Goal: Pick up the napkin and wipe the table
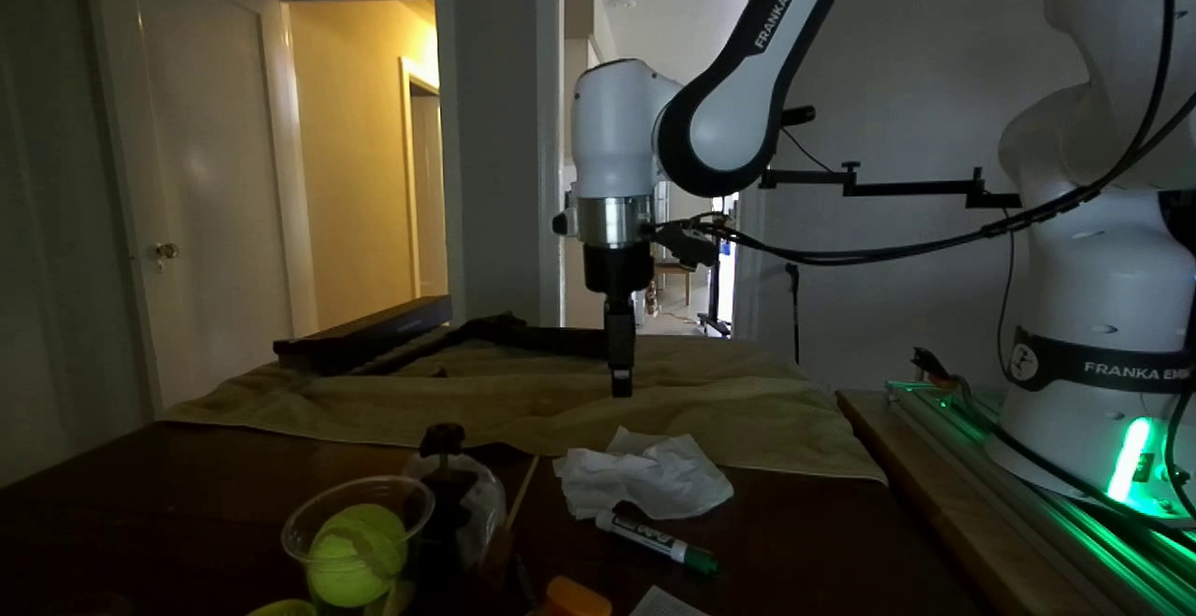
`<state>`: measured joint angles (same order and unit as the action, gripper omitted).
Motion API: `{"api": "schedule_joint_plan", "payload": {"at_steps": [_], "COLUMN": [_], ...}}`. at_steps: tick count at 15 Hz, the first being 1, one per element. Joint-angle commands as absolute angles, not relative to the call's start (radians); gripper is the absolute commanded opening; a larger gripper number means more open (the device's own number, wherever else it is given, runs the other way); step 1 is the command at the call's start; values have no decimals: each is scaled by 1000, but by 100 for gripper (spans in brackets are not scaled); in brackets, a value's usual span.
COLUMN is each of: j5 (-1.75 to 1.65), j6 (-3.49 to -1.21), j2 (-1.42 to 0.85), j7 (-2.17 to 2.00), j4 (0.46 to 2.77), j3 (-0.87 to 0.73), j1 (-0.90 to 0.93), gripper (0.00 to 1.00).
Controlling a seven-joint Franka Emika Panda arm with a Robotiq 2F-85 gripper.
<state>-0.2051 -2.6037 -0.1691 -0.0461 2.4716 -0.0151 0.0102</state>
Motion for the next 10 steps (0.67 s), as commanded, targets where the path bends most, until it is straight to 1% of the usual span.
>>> {"api": "schedule_joint_plan", "payload": {"at_steps": [1,10], "j5": [-222,-240], "j6": [-2604,-2590], "j2": [-246,-403], "j7": [-66,7], "j4": [2445,2392], "j3": [-8,-22], "j1": [44,54], "gripper": [100,100]}}
